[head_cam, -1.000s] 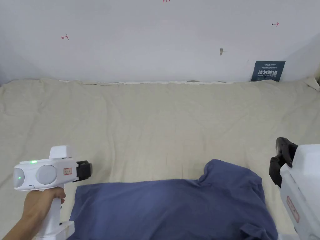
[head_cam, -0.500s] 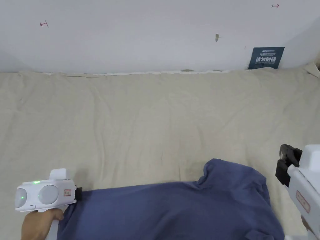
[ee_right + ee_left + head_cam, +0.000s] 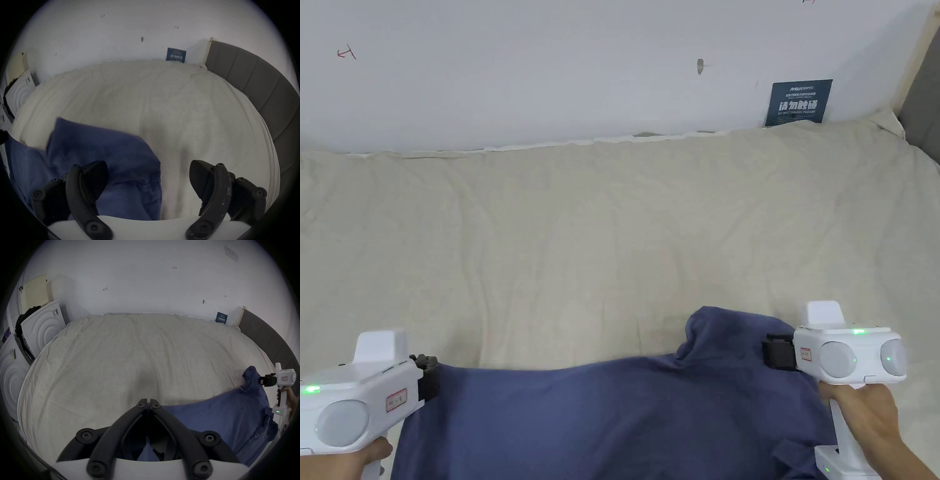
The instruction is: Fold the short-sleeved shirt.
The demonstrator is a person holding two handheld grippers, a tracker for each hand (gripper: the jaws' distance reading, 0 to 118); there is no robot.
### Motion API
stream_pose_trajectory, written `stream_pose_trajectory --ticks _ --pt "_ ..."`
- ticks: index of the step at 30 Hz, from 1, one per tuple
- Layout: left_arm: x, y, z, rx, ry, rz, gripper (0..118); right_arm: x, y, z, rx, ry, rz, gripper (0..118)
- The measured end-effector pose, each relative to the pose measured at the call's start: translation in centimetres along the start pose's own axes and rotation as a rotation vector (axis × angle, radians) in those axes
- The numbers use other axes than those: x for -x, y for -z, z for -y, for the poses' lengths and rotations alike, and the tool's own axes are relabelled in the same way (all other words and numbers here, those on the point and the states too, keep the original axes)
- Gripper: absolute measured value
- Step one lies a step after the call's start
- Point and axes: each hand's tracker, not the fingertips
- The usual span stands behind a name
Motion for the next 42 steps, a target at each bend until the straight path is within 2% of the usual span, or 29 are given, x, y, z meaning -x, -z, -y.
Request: stream_pose_trajectory --ticks 1,2,3,4,6,13,18,21,24,26,31,34,39,40,41,42 --pt "0.1 -0.1 0.1 0.002 -0.001 -0.004 2 0.0 0.1 0.1 0.005 0.005 -0.014 82" --pt "0.3 0.0 0.3 0.004 -0.006 -0.007 2 0.2 -0.1 0.2 0.011 0.002 -0.051 51" --pt "0.5 0.0 0.5 0.008 -0.011 -0.01 2 0.3 -0.3 0.2 0.014 -0.002 -0.082 9" --pt "0.6 -0.1 0.7 0.012 -0.017 -0.015 2 0.5 -0.8 0.4 0.003 -0.027 -0.068 5" --pt "0.8 -0.7 1.0 0.011 -0.028 -0.024 2 0.9 -2.8 0.3 -0.066 -0.092 -0.041 5" --pt "1.7 -5.0 2.4 -0.042 -0.083 -0.035 2 -0.3 -14.5 1.8 -0.257 -0.123 -0.084 4" --pt "2.1 -10.4 4.9 -0.069 -0.119 -0.033 2 -2.1 -21.7 6.1 -0.306 -0.098 -0.128 4" --pt "2.5 -12.5 7.6 -0.054 -0.123 -0.023 2 -2.6 -24.9 10.0 -0.273 -0.025 -0.195 4" --pt "2.5 -14.0 10.7 -0.018 -0.13 -0.021 2 -3.0 -25.9 14.0 -0.218 0.023 -0.219 4" --pt "2.5 -14.3 12.7 0.012 -0.145 -0.026 2 -2.9 -25.9 16.6 -0.183 0.023 -0.204 4" --pt "2.8 -13.0 17.7 0.131 -0.122 -0.046 2 -3.4 -22.4 22.1 -0.048 0.067 -0.174 4" --pt "2.6 -12.2 20.2 0.201 -0.099 -0.074 2 -3.6 -20.1 24.0 0.014 0.073 -0.128 4" --pt "2.2 -11.9 21.8 0.222 -0.127 -0.074 2 -4.2 -19.6 24.4 0.02 0.138 -0.133 5" --pt "2.2 -12.0 21.5 0.214 -0.139 -0.078 7 -4.0 -20.1 24.1 0.021 0.138 -0.133 10" --pt "2.3 -12.1 20.9 0.22 -0.163 -0.075 19 -3.9 -20.7 23.7 0.016 0.136 -0.126 18" --pt "2.3 -12.5 20.3 0.222 -0.181 -0.073 48 -3.8 -21.5 23.2 0.0 0.134 -0.11 35"
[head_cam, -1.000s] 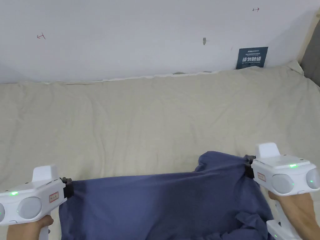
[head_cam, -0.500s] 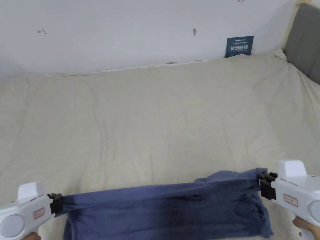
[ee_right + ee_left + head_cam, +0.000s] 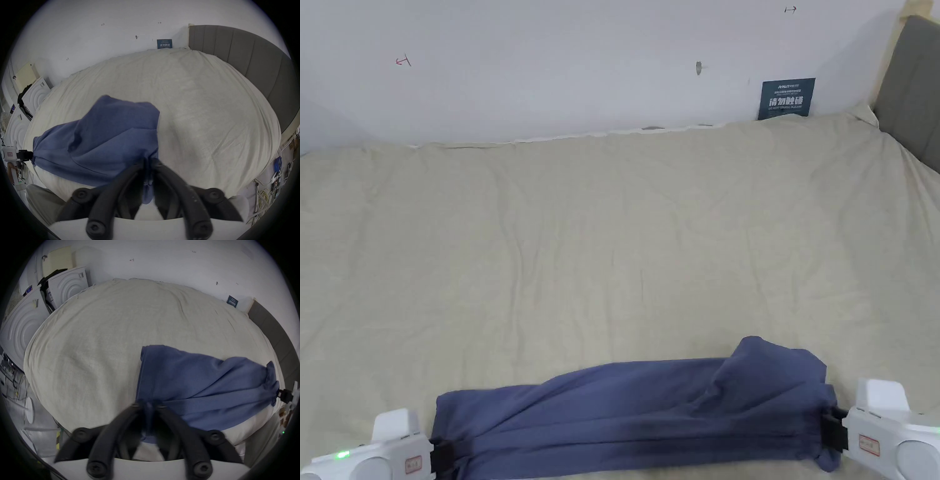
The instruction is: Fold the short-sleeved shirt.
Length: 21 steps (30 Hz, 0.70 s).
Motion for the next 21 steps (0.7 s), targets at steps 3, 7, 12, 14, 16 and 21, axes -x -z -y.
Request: stream_pose_trajectory --ticks 3,7,12,14,16,21 --pt "-0.5 -2.2 -1.5 -0.085 -0.032 0.053 113 0.9 -2.9 -2.1 -0.131 0.009 -0.018 94" --pt "-2.8 -7.9 -4.4 -0.298 -0.042 0.126 112 3.5 -8.1 -5.9 -0.366 -0.051 -0.053 107" --pt "-6.4 -14.0 -6.7 -0.579 0.008 0.155 110 7.3 -13.8 -8.5 -0.627 -0.091 -0.04 106" --pt "-7.8 -15.6 -6.9 -0.691 0.028 0.117 107 8.5 -15.1 -9.1 -0.702 -0.115 -0.005 104" --pt "-8.9 -16.3 -7.1 -0.769 0.053 0.106 96 9.5 -15.9 -9.1 -0.766 -0.147 0.027 97" --pt "-10.4 -16.5 -6.7 -0.86 0.017 0.102 0 11.0 -16.0 -8.8 -0.807 -0.199 0.074 3"
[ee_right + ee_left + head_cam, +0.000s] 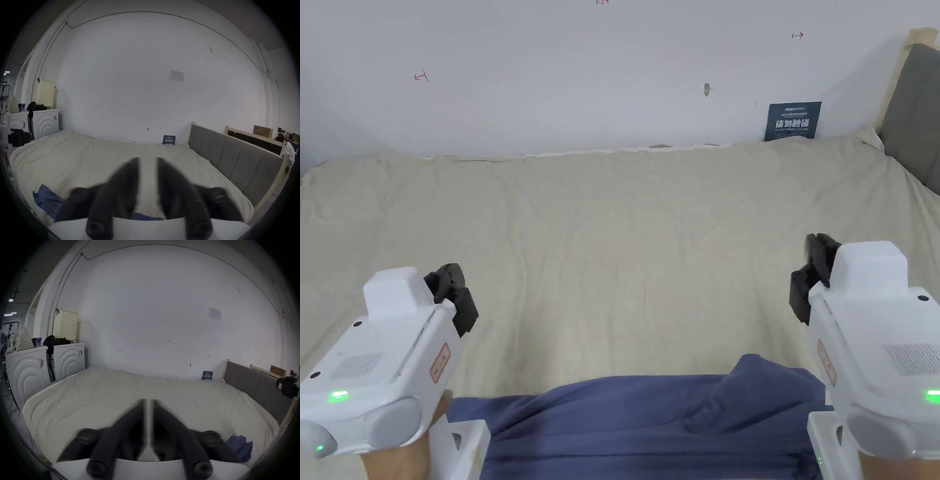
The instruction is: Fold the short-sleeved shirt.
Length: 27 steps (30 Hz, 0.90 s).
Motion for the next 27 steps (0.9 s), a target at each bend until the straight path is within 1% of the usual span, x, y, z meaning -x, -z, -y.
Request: stream_pose_trajectory --ticks 2,4,8,11,13,18,19,23,24,27 --pt "0.2 -0.2 0.1 0.013 -0.037 0.062 0 0.0 0.2 0.1 0.003 -0.002 0.0 1" --pt "-0.1 -0.1 0.3 0.008 -0.021 0.039 0 0.0 0.3 0.2 0.014 0.012 -0.006 1" --pt "-0.4 0.3 0.5 0.014 0.034 0.048 0 -0.1 0.5 0.3 0.016 0.018 -0.006 1" --pt "-0.1 0.8 0.8 0.045 0.052 0.054 0 -0.2 0.6 0.3 0.019 0.025 -0.01 1" --pt "0.8 1.3 1.0 0.095 0.037 0.084 0 -0.2 0.8 0.3 0.016 0.03 -0.01 1" --pt "4.9 3.8 2.3 0.325 -0.134 0.204 0 -0.2 1.4 0.1 0.021 0.021 -0.014 1" --pt "5.9 4.2 2.7 0.392 -0.17 0.246 0 -0.2 1.6 0.1 0.024 0.019 -0.015 1" --pt "9.8 5.7 4.9 0.56 -0.283 0.295 0 0.0 2.4 0.2 0.041 0.012 -0.018 1" --pt "10.9 6.1 5.6 0.618 -0.322 0.339 0 0.1 2.7 0.3 0.046 0.01 -0.018 1" --pt "13.3 6.3 7.9 0.72 -0.425 0.369 0 0.5 3.3 0.7 0.062 0.004 -0.017 1"
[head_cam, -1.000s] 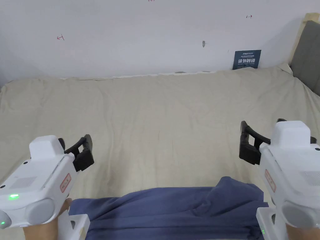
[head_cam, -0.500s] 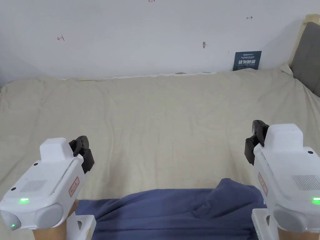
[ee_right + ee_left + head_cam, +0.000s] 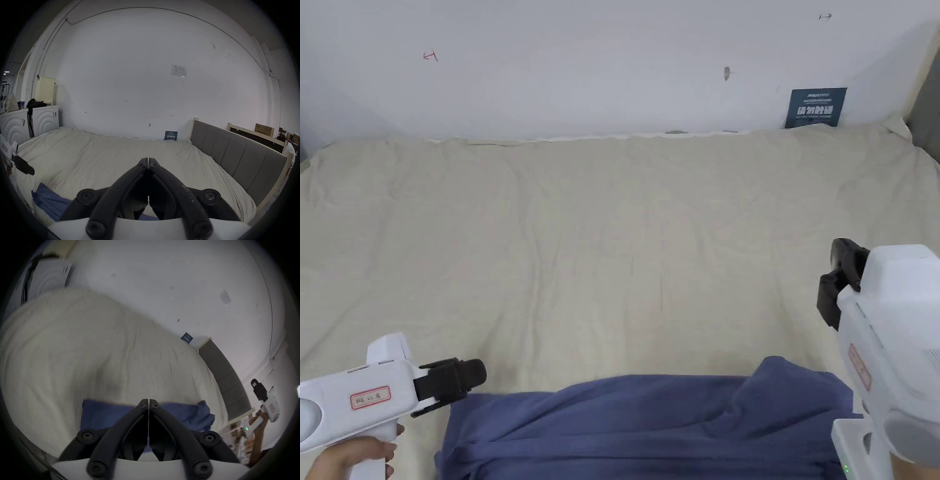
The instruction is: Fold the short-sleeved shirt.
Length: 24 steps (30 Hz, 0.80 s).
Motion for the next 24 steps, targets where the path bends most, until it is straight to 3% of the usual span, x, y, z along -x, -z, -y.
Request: stream_pose_trajectory --ticks 3,4,5,7,9,10,16,17,20,23,24 --pt "2.8 0.4 0.9 0.014 -0.049 -0.028 4 0.4 0.6 0.5 0.021 0.002 0.001 1" --pt "3.9 0.6 1.2 0.013 -0.07 -0.036 11 0.6 0.8 0.6 0.03 0.0 0.002 1" --pt "4.8 0.8 1.4 0.025 -0.095 -0.032 24 0.8 1.0 0.8 0.037 -0.001 0.002 1" --pt "6.5 1.4 2.0 0.055 -0.155 -0.022 70 1.2 1.4 1.2 0.057 -0.004 -0.003 1" --pt "7.5 1.7 2.4 0.063 -0.163 -0.037 96 1.6 1.7 1.5 0.072 -0.009 -0.009 1" --pt "7.7 1.9 2.5 0.069 -0.166 -0.044 100 1.7 1.7 1.6 0.078 -0.011 -0.011 1" --pt "9.5 3.0 3.1 0.091 -0.179 -0.08 97 2.5 2.4 2.3 0.113 -0.02 -0.017 1" --pt "9.7 3.3 3.3 0.097 -0.184 -0.073 90 2.6 2.5 2.4 0.117 -0.02 -0.019 1" --pt "9.7 4.0 3.9 0.104 -0.18 -0.06 55 2.6 2.6 2.6 0.129 -0.019 -0.018 1" --pt "9.1 4.8 4.5 0.105 -0.153 -0.074 47 2.4 2.6 2.6 0.137 -0.013 -0.014 1" --pt "8.8 4.8 4.6 0.104 -0.144 -0.076 37 2.3 2.5 2.7 0.138 -0.01 -0.013 1"
